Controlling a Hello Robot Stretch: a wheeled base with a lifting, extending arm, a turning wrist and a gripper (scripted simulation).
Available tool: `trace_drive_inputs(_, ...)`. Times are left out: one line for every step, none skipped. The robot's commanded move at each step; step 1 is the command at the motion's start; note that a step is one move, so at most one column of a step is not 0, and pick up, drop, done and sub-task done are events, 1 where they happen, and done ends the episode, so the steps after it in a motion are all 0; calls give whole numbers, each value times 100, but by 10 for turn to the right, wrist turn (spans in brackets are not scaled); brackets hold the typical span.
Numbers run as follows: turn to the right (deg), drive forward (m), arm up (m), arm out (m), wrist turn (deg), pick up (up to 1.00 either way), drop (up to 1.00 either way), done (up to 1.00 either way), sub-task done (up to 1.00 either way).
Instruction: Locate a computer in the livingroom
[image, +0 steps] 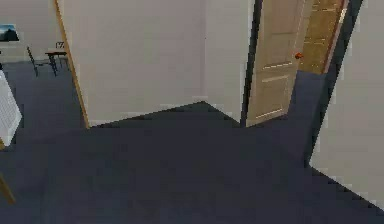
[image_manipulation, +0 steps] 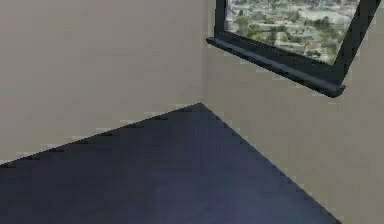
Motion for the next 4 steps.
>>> trace_drive_inputs(210,0,0,0,0,0,0,0,0)
trace_drive_inputs(0,100,0,0,0,0,0,0,0)
trace_drive_inputs(30,0,0,0,0,0,0,0,0)
trace_drive_inputs(0,100,0,0,0,0,0,0,0)
